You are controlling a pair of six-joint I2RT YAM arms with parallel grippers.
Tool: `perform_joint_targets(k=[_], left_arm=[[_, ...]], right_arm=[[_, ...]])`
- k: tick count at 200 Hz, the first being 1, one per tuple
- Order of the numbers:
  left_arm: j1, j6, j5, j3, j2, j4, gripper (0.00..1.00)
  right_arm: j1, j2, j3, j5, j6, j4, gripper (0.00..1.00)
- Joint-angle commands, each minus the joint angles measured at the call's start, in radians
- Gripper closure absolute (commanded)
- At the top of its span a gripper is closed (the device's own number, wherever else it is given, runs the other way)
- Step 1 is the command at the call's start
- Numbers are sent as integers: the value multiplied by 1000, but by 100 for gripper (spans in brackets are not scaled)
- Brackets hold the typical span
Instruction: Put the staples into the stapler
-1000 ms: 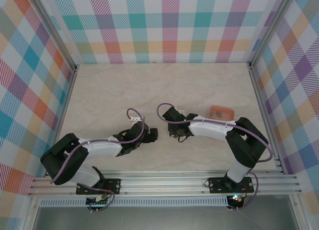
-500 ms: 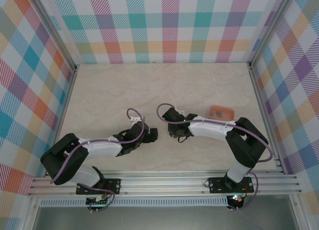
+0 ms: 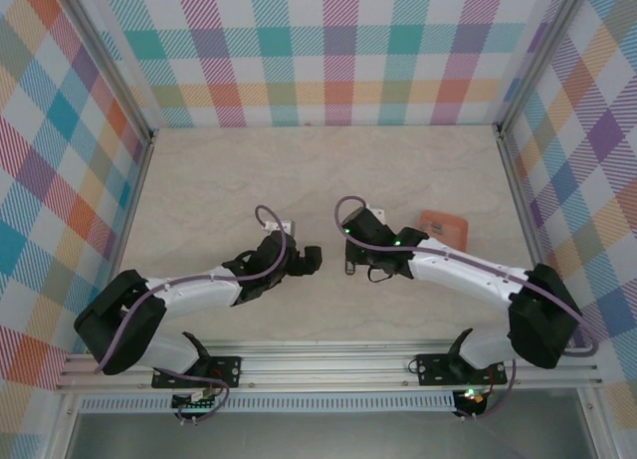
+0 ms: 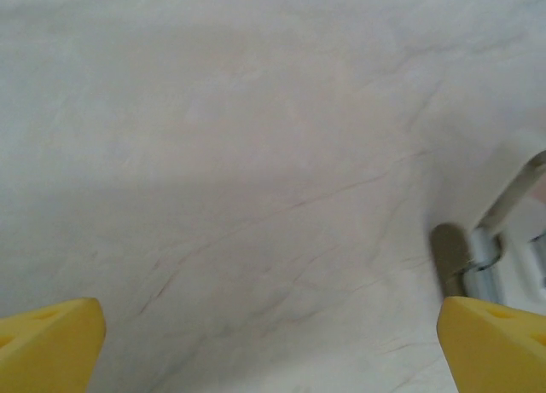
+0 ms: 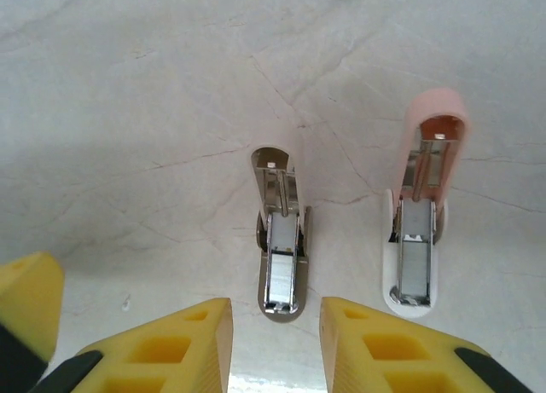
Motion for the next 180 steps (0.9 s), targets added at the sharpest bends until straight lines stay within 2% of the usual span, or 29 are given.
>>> perform_joint_targets(k=[1, 35, 59, 86, 135, 180], left_arm=[[39, 90, 98, 100, -4, -32, 0], [91, 119, 249, 227, 87, -41, 1], [95, 153, 380, 341, 193, -55, 6], [94, 179, 501, 460, 319, -81, 13], [93, 262, 579, 623, 472, -165, 20], [87, 294, 702, 675, 556, -169, 30]], right_arm=[[-79, -58, -49, -132, -51, -11, 67], [-153, -121, -90, -289, -67, -5, 67], [-164, -145, -154, -347, -32, 30, 67], [-203, -161, -257, -469, 35, 121, 68], [-215, -160, -341, -528, 92, 181, 68], [-221, -131, -364, -546, 113, 225, 68]])
